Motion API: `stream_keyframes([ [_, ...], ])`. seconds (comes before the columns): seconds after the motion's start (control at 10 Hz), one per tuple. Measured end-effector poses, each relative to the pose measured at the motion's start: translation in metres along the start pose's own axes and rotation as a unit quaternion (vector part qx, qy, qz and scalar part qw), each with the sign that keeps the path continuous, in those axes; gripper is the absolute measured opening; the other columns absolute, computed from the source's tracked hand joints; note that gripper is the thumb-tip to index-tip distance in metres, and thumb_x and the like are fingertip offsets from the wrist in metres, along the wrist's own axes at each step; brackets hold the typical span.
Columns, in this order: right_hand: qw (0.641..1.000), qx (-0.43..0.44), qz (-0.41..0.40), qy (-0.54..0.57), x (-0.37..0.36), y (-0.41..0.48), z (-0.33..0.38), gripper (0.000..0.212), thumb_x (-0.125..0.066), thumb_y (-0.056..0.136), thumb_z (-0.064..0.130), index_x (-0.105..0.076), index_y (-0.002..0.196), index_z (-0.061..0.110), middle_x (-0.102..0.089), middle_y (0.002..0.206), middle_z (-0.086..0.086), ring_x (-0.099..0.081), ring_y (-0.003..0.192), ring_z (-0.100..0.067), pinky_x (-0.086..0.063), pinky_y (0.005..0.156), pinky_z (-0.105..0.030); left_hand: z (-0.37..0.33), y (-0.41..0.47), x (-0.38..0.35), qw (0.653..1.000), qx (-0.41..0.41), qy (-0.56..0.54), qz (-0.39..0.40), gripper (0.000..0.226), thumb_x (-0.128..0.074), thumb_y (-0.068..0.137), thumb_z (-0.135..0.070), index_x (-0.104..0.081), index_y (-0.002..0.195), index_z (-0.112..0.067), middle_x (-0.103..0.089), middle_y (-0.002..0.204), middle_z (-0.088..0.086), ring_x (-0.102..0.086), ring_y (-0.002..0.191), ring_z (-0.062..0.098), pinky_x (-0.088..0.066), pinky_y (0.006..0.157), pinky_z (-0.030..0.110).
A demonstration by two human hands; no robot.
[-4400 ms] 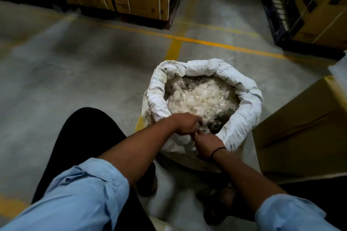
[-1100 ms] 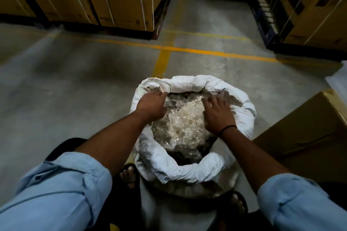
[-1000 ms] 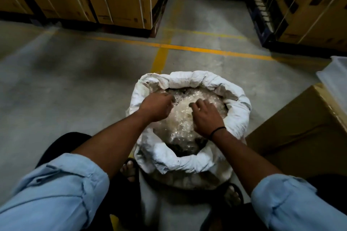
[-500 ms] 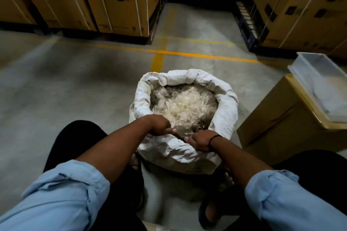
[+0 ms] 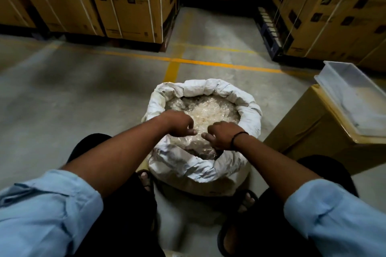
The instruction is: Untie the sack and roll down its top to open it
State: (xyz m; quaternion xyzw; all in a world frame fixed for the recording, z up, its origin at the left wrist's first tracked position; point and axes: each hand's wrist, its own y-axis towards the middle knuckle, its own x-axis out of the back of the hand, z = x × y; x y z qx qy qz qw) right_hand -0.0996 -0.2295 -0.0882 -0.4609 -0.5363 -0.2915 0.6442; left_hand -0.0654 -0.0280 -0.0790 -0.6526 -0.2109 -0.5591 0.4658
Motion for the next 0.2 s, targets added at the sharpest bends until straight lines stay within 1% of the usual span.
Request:
stream_keyframes([
  [0.1, 0.997, 0.008, -0.082, 0.008, 0.020, 0.006, -0.014, 0.050, -0.038, 0.096, 0.061, -0.060, 0.118, 0.022, -0.064, 0.118, -0.007, -0.059, 0.110, -0.030, -0.048, 0.088, -0.043, 0.007, 0.007, 0.011, 0.995, 0.007, 0.043, -0.087, 0.059, -0.042, 0.095, -0.067, -0.051, 0.140, -0.031, -0.057, 0.142, 0.001, -0.054, 0.128, 0.026, -0.045, 0.102, 0.042],
  [0.2, 0.989, -0.005, -0.143, 0.031, 0.023, 0.014, -0.030, 0.054, -0.040, 0.096, 0.061, -0.054, 0.128, 0.020, -0.061, 0.127, -0.008, -0.057, 0.116, -0.030, -0.046, 0.094, -0.044, 0.014, 0.011, 0.008, 0.982, 0.024, -0.021, -0.187, 0.065, -0.046, 0.096, -0.062, -0.040, 0.150, -0.027, -0.032, 0.162, 0.007, -0.041, 0.141, 0.031, -0.035, 0.113, 0.047],
])
